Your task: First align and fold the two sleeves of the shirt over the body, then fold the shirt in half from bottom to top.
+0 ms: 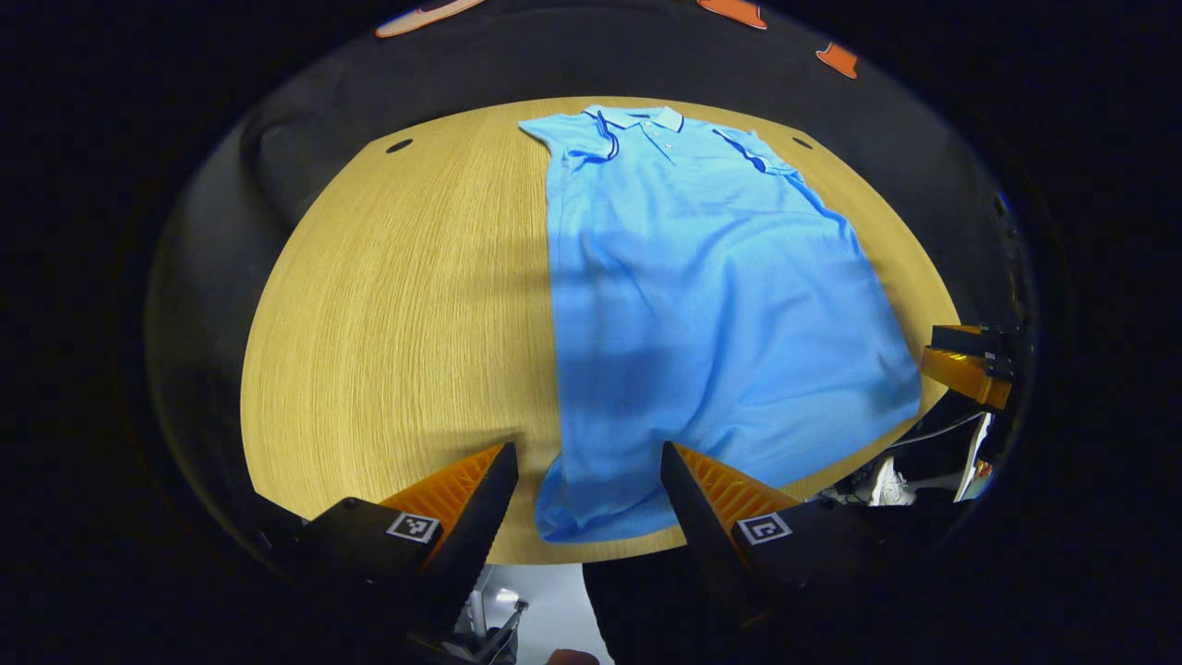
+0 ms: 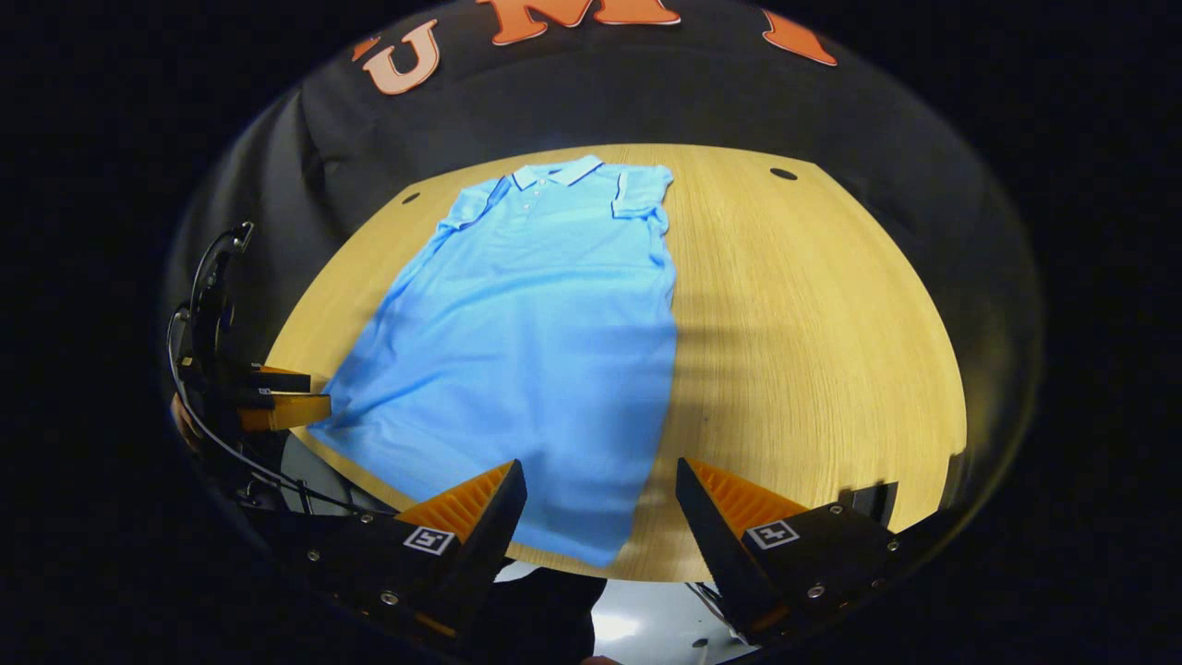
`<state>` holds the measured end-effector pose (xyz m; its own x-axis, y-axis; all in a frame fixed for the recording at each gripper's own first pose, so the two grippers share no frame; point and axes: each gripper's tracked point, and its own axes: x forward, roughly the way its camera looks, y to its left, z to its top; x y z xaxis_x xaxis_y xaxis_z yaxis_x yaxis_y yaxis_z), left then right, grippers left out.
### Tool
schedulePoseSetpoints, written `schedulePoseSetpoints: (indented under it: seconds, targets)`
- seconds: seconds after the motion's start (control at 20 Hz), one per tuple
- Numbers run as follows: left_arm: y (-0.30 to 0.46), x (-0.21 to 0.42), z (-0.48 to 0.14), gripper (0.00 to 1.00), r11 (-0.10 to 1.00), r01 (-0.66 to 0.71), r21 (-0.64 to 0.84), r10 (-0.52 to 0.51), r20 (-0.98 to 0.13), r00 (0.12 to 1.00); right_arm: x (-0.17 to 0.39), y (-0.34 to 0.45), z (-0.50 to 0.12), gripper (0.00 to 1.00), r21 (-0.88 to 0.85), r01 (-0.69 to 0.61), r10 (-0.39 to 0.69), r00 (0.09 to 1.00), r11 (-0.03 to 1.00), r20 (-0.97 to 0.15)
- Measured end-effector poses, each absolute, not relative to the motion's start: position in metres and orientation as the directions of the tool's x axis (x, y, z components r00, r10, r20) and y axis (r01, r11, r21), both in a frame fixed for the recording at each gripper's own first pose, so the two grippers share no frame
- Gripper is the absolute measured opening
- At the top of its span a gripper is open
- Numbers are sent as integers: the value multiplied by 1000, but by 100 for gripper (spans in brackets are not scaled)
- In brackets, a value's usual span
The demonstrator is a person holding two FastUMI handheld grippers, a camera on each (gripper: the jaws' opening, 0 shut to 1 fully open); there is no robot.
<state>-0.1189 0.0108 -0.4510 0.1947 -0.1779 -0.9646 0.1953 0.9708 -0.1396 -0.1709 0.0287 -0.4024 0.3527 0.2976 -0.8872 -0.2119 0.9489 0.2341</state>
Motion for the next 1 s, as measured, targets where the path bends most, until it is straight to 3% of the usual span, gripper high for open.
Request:
schedulePoseSetpoints:
  seconds: [0.4, 0.6, 0.7, 1.0]
  targets:
    - [16, -149, -459, 100, 972, 190, -140, -169, -975, 145, -213, 34, -425, 98, 229, -196, 275, 251, 953, -928]
    - [8, -152, -462, 100, 964, 230, -129, -166, -975, 148, -215, 41, -426, 95, 204, -215, 255, 243, 955, -936]
    - [7, -150, -463, 100, 958, 255, -132, -175, -973, 152, -215, 40, -428, 91, 174, -221, 228, 248, 960, -942]
    - [6, -147, -465, 100, 948, 289, -135, -189, -968, 167, -210, 32, -433, 64, 101, -140, 129, 212, 985, -969]
